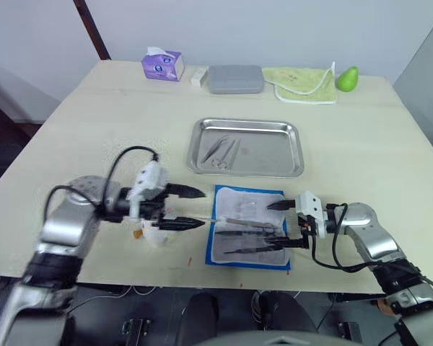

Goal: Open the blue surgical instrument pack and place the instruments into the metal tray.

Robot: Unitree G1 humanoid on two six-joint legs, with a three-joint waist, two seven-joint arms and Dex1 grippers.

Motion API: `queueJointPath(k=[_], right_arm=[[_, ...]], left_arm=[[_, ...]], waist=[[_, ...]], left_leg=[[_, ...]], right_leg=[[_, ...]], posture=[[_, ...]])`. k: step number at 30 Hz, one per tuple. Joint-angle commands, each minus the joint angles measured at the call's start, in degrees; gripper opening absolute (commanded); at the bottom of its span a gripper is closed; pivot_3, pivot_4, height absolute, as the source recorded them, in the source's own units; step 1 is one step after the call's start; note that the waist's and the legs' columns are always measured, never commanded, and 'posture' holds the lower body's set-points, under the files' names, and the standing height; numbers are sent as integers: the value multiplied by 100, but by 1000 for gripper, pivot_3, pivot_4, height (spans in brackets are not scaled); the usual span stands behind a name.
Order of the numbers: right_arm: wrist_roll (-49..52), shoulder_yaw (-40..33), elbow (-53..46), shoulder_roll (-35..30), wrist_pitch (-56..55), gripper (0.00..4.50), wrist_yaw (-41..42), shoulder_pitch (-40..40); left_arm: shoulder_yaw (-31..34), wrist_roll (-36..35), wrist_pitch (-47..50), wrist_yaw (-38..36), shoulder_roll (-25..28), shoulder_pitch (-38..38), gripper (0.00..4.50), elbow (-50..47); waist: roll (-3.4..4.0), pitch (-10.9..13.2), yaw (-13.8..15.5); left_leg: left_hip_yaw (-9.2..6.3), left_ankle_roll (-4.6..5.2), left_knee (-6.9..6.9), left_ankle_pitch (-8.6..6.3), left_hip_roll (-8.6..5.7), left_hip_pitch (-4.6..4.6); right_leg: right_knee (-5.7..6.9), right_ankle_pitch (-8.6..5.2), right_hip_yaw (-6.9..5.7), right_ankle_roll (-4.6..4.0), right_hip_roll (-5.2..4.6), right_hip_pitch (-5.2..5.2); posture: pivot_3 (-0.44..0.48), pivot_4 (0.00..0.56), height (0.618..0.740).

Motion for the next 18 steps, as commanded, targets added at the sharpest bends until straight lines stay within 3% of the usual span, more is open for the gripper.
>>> queueJointPath(k=[1,7,10,12,18], right_arm=[[-364,365,362,-39,340,4500,-25,307],[-374,366,282,-30,389,4500,-75,336],[-372,366,256,-25,406,4500,-105,348],[-369,366,241,-23,412,4500,-121,361],[-361,363,209,-29,454,4500,-144,378]], left_arm=[[-309,351,-342,28,-165,-180,3735,255],[-595,694,-746,17,-410,-393,3735,760],[-616,741,-834,4,-514,-442,2831,888],[-650,779,-891,-6,-560,-451,1913,924],[-736,911,-978,20,-658,-451,1913,969]], waist=[[7,4,-42],[10,6,-41],[9,5,-40],[9,5,-38],[9,5,-35]], left_leg=[[7,0,0,0,0,2],[4,0,-2,0,7,0],[11,0,-1,0,7,1],[14,1,0,0,6,1],[10,1,0,0,6,1]], right_leg=[[1,0,6,0,0,-1],[3,12,8,19,14,-5],[3,13,12,21,10,-5],[3,13,13,21,8,-4],[6,13,10,21,9,-5]], posture=[[0,150,740],[0,150,740],[0,150,740],[0,150,740],[0,150,740]])
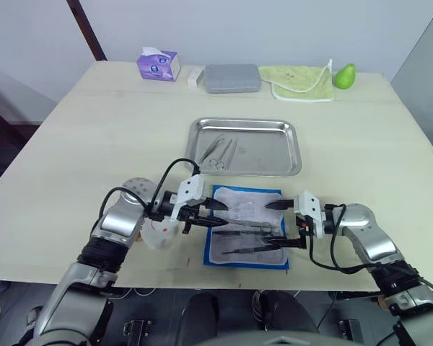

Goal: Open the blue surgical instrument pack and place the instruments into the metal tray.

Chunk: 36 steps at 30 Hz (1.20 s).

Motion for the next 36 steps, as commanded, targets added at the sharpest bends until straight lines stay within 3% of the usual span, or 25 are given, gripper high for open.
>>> queueJointPath(k=[1,18,19,20,23,24,36], right_arm=[[-360,363,370,-65,373,4500,-23,300],[-376,371,428,-42,398,4500,-37,222],[-379,372,423,-44,405,4500,-41,224],[-385,376,415,-46,418,4500,-47,225],[-395,392,396,-49,442,4500,-60,231],[-407,407,397,-44,445,4500,-68,235],[-708,659,682,70,572,4500,-200,55]], left_arm=[[-25,55,-111,9,-26,-94,1913,-40],[-539,762,-206,251,-243,-206,1913,199],[-563,764,-190,243,-251,-205,1394,206],[-590,773,-162,238,-259,-213,1263,205],[-636,773,-87,214,-273,-236,190,187],[-640,774,-58,216,-279,-249,85,179],[-474,601,766,42,45,-532,85,-510]], waist=[[0,0,0],[3,-6,7],[3,-7,8],[2,-8,9],[5,-10,11],[5,-11,13],[0,-14,-74]], left_leg=[[0,0,0,0,0,0],[1,0,3,0,-1,3],[2,0,4,0,-1,4],[2,0,4,0,-1,5],[2,0,5,0,-1,6],[1,0,5,0,-1,7],[-2,1,16,1,-1,24]], right_leg=[[0,0,0,0,1,0],[5,1,2,1,1,2],[5,1,2,1,1,3],[5,1,2,1,1,4],[8,1,2,1,1,5],[9,1,2,1,1,5],[57,-2,8,-1,7,3]], posture=[[0,150,740],[0,150,740],[0,150,740],[0,150,740],[0,150,740],[0,150,740],[0,150,740]])
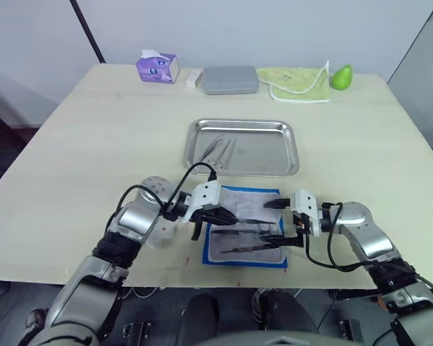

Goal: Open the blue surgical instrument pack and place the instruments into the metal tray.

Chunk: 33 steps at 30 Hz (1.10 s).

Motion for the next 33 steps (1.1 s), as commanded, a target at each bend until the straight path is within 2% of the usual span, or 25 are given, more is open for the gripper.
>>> queueJointPath(k=[1,12,33], right_arm=[[-590,551,596,-31,425,4500,-74,240],[-675,702,600,-107,591,4500,-102,268],[-697,772,649,-88,611,4500,-37,246]], left_arm=[[22,-48,310,-92,168,-212,85,-386],[6,-110,976,-280,545,-475,85,-750],[200,-261,905,-493,1237,-386,85,-861]], waist=[[1,1,-40],[2,2,-82],[-5,-2,-82]], left_leg=[[-3,0,2,0,0,0],[-13,0,3,0,0,1],[-9,0,6,0,1,4]], right_leg=[[8,-1,0,0,2,-3],[16,-6,0,-8,8,-4],[17,-15,1,-21,5,-3]], posture=[[0,150,740],[0,150,740],[0,150,740]])
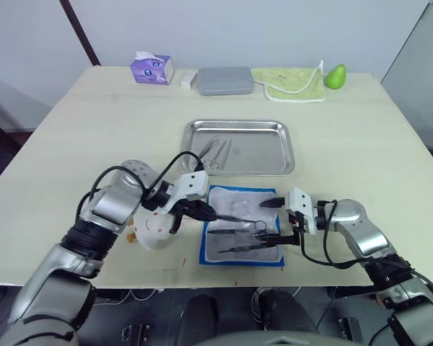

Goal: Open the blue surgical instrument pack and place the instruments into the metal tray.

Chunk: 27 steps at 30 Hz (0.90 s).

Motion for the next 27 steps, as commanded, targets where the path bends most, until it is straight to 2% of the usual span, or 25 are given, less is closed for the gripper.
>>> queueJointPath(k=[1,11,19,22,27], right_arm=[[-656,648,646,-116,481,4500,16,362],[-651,657,696,-80,452,4500,17,357],[-607,658,665,-81,437,4500,29,406],[-594,646,685,-104,421,4500,65,398],[-578,655,734,-120,368,4500,169,355]], left_arm=[[255,-160,-27,-77,179,-48,85,-287],[526,-331,-143,-288,709,216,85,-353],[1559,-1031,155,-198,1309,1001,85,-775],[1952,-1235,304,27,1357,1205,85,-913],[2501,-1812,1445,1226,800,1302,85,-1501]], waist=[[-2,-1,0],[-8,-5,-2],[1,1,-2],[-5,2,3],[-10,-1,15]], left_leg=[[1,0,0,0,0,0],[1,0,0,0,1,0],[-6,0,-1,0,7,3],[-7,0,-1,0,8,3],[-8,-1,-1,0,5,3]], right_leg=[[0,0,0,0,-1,0],[0,-1,0,-1,-2,0],[0,-3,-2,-5,-12,-2],[-1,-5,-2,-1,-14,-2],[-2,-11,-2,11,-14,-1]], posture=[[0,150,740],[0,150,740],[0,150,740],[0,150,740],[0,150,740]])
